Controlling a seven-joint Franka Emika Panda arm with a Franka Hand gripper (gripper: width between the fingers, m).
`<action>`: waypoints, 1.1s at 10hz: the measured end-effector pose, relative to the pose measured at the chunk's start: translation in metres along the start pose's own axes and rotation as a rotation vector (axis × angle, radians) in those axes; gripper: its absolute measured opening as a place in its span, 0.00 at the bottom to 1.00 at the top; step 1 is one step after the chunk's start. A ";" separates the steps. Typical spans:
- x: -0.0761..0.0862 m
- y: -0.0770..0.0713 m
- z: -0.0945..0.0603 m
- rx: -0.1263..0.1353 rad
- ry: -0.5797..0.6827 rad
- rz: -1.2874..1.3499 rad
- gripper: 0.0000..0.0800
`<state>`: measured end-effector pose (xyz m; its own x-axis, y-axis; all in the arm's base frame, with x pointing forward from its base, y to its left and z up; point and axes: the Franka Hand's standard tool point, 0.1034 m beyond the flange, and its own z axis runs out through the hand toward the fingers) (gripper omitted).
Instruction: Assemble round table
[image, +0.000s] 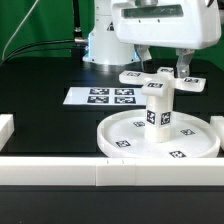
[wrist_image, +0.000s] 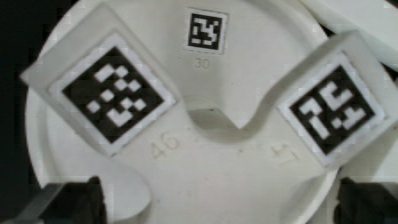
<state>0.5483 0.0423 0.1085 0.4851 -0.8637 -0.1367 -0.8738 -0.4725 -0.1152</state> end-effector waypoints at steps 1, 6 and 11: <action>0.000 0.000 0.000 0.000 0.000 -0.003 0.81; -0.006 -0.002 -0.015 -0.002 -0.013 -0.039 0.81; -0.007 -0.002 -0.021 0.005 -0.007 -0.137 0.81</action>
Offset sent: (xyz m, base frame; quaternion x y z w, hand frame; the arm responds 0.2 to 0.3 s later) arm 0.0000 0.0000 0.0000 0.0000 0.0000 0.0000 1.0000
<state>0.5462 0.0459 0.1303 0.5999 -0.7900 -0.1265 -0.7993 -0.5849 -0.1380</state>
